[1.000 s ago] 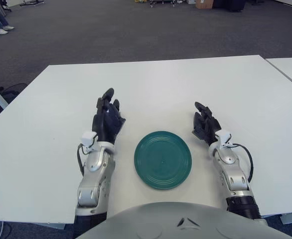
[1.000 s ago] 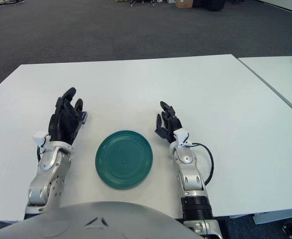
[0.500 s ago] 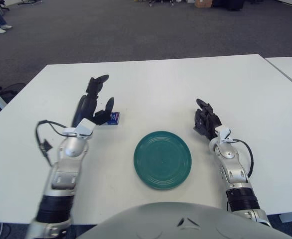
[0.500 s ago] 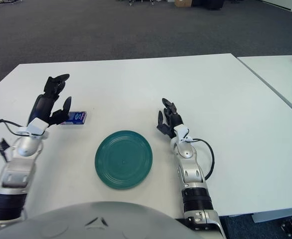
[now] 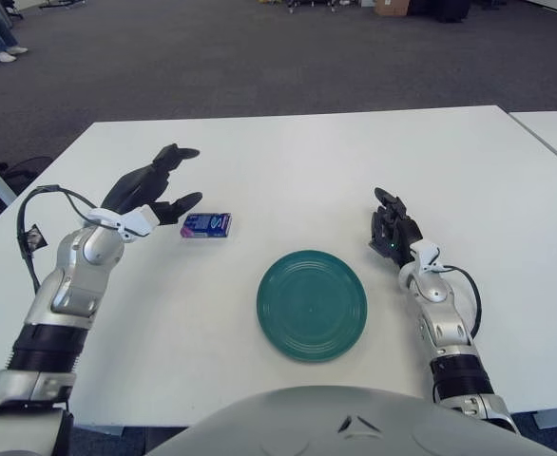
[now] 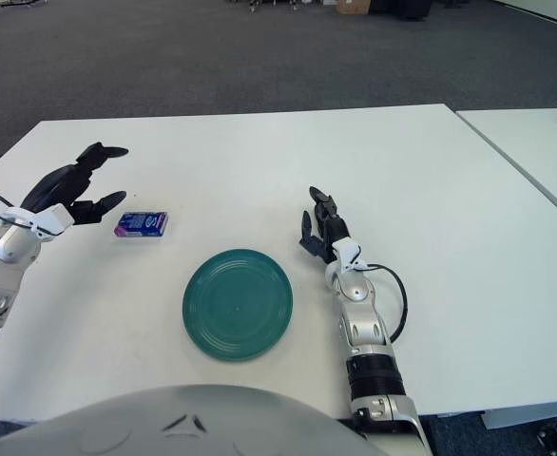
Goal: Put the gum into the plate.
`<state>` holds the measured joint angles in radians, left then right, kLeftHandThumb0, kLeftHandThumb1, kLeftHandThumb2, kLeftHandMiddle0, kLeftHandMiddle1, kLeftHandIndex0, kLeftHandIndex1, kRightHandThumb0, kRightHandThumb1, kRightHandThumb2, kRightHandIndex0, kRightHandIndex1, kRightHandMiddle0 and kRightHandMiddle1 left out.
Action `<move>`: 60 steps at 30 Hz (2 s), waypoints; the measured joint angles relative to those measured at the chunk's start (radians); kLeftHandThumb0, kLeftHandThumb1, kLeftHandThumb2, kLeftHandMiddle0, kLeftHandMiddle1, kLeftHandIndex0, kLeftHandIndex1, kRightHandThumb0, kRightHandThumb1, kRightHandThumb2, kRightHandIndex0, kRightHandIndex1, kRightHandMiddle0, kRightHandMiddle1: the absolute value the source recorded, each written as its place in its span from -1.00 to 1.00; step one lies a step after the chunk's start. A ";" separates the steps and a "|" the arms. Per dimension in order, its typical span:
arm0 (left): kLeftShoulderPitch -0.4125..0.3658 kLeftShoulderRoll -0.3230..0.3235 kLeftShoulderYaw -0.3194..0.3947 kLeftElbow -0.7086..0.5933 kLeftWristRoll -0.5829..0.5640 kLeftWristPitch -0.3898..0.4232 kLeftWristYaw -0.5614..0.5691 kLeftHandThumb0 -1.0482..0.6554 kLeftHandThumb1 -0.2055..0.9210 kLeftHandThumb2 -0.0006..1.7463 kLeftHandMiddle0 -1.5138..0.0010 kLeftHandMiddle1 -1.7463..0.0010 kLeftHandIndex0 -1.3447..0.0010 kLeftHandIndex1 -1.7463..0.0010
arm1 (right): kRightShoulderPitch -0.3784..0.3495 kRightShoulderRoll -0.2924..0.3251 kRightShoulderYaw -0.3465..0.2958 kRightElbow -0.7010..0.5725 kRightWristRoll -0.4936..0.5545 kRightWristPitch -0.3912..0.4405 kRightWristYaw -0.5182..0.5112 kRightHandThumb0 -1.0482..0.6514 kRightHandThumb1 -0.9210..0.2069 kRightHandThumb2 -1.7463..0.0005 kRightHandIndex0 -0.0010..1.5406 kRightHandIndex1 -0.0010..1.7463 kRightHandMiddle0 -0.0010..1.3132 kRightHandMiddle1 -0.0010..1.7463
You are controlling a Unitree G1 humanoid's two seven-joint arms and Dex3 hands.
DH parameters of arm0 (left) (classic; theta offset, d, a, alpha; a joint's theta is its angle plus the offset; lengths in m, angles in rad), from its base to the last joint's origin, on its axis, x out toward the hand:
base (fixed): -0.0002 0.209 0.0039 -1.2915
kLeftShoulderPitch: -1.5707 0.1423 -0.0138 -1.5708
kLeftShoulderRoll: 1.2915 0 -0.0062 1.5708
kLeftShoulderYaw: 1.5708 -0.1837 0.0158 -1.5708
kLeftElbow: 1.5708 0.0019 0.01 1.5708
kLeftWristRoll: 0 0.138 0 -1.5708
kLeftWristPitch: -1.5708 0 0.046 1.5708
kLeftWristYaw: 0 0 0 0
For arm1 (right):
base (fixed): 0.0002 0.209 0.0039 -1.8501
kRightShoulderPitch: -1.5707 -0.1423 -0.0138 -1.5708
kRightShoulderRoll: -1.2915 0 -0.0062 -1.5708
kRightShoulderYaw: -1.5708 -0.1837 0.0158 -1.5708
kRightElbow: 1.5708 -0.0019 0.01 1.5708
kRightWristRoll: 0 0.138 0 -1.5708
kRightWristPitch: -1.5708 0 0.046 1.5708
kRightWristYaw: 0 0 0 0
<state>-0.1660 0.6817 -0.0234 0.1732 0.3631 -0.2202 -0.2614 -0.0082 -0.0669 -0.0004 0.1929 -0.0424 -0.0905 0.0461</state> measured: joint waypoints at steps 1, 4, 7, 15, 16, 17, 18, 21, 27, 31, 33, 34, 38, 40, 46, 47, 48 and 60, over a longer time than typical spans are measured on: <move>-0.013 0.007 -0.008 0.027 0.000 -0.007 -0.016 -0.90 1.00 -0.47 0.58 1.00 1.00 0.09 | -0.001 0.000 -0.001 0.002 0.002 0.000 0.002 -0.54 -1.00 -0.07 -0.84 -1.00 -1.00 -0.66; -0.050 0.016 -0.027 0.088 -0.001 -0.030 -0.056 -0.89 1.00 -0.49 0.59 1.00 1.00 0.13 | -0.003 0.000 -0.002 0.007 0.005 0.000 0.003 -0.54 -1.00 -0.07 -0.85 -1.00 -1.00 -0.68; -0.084 0.015 -0.052 0.152 -0.001 -0.062 -0.073 -0.89 1.00 -0.52 0.59 0.99 0.99 0.14 | -0.006 0.000 -0.006 0.014 0.006 -0.003 0.003 -0.54 -1.00 -0.07 -0.86 -1.00 -1.00 -0.70; -0.172 0.005 -0.113 0.358 -0.001 -0.130 -0.129 -0.88 1.00 -0.55 0.65 1.00 1.00 0.14 | -0.007 0.000 -0.010 0.022 0.006 -0.010 0.001 -0.53 -1.00 -0.07 -0.85 -0.99 -1.00 -0.69; -0.181 0.004 -0.118 0.380 -0.002 -0.134 -0.138 -0.88 1.00 -0.56 0.66 1.00 1.00 0.16 | -0.006 0.000 -0.010 0.021 0.006 -0.010 0.001 -0.53 -1.00 -0.07 -0.85 -0.99 -1.00 -0.68; -0.190 0.003 -0.122 0.400 -0.002 -0.137 -0.146 -0.89 1.00 -0.57 0.68 1.00 1.00 0.19 | -0.006 0.000 -0.010 0.021 0.006 -0.010 0.001 -0.53 -1.00 -0.07 -0.85 -0.99 -1.00 -0.67; -0.199 0.002 -0.126 0.420 -0.003 -0.139 -0.155 -0.89 1.00 -0.58 0.70 1.00 1.00 0.21 | -0.005 0.000 -0.009 0.021 0.006 -0.010 0.001 -0.53 -1.00 -0.07 -0.85 -0.99 -1.00 -0.67; -0.222 -0.002 -0.134 0.462 -0.003 -0.143 -0.170 -0.90 1.00 -0.59 0.74 1.00 1.00 0.27 | -0.004 0.000 -0.008 0.019 0.006 -0.009 0.000 -0.53 -1.00 -0.08 -0.84 -0.99 -1.00 -0.65; -0.260 -0.015 -0.145 0.515 -0.002 -0.147 -0.172 -0.91 1.00 -0.59 0.77 1.00 1.00 0.33 | 0.000 0.001 -0.005 0.014 0.005 -0.009 -0.002 -0.52 -1.00 -0.09 -0.83 -0.99 -1.00 -0.64; -0.279 -0.032 -0.154 0.551 -0.002 -0.159 -0.170 -0.90 1.00 -0.60 0.77 1.00 1.00 0.33 | 0.002 0.001 -0.002 0.010 0.004 -0.006 -0.005 -0.52 -1.00 -0.09 -0.83 -0.99 -1.00 -0.64; -0.284 -0.042 -0.156 0.565 -0.002 -0.162 -0.170 -0.90 1.00 -0.62 0.78 1.00 1.00 0.32 | 0.004 0.001 -0.001 0.007 0.004 -0.005 -0.006 -0.52 -1.00 -0.09 -0.83 -0.99 -1.00 -0.65; -0.287 -0.047 -0.158 0.572 -0.002 -0.163 -0.170 -0.89 1.00 -0.62 0.78 1.00 1.00 0.33 | 0.004 0.001 0.000 0.006 0.004 -0.005 -0.006 -0.53 -1.00 -0.09 -0.83 -0.99 -1.00 -0.65; -0.290 -0.057 -0.166 0.590 -0.002 -0.163 -0.171 -0.90 1.00 -0.64 0.81 1.00 1.00 0.40 | 0.006 0.001 0.000 0.003 0.004 -0.003 -0.006 -0.53 -1.00 -0.10 -0.83 -0.99 -1.00 -0.65; -0.290 -0.059 -0.170 0.591 -0.002 -0.162 -0.172 -0.92 1.00 -0.64 0.83 1.00 1.00 0.50 | 0.007 0.001 0.000 0.003 0.004 -0.003 -0.006 -0.52 -1.00 -0.11 -0.82 -0.99 -1.00 -0.64; -0.290 -0.060 -0.182 0.589 0.002 -0.153 -0.172 -0.97 1.00 -0.62 0.88 1.00 1.00 0.70 | 0.009 0.001 0.000 0.003 0.002 -0.006 -0.010 -0.52 -1.00 -0.12 -0.81 -0.99 -1.00 -0.64; -0.290 -0.060 -0.184 0.588 0.004 -0.152 -0.172 -0.98 1.00 -0.62 0.90 1.00 1.00 0.74 | 0.009 0.001 0.000 0.003 0.003 -0.006 -0.011 -0.52 -1.00 -0.12 -0.81 -0.99 -1.00 -0.63; -0.290 -0.060 -0.187 0.586 0.007 -0.149 -0.172 -0.99 1.00 -0.62 0.91 1.00 1.00 0.77 | 0.010 0.001 0.000 0.003 0.003 -0.006 -0.011 -0.53 -1.00 -0.12 -0.81 -0.99 -1.00 -0.63; -0.289 -0.066 -0.216 0.527 0.037 -0.118 -0.171 -0.99 1.00 -0.64 0.91 0.99 1.00 0.74 | 0.010 0.001 0.001 0.003 0.002 -0.006 -0.010 -0.52 -1.00 -0.13 -0.81 -0.99 -1.00 -0.62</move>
<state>-0.4551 0.6157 -0.2394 0.6999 0.3999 -0.3383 -0.4328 0.0020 -0.0657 0.0008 0.1957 -0.0400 -0.0967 0.0359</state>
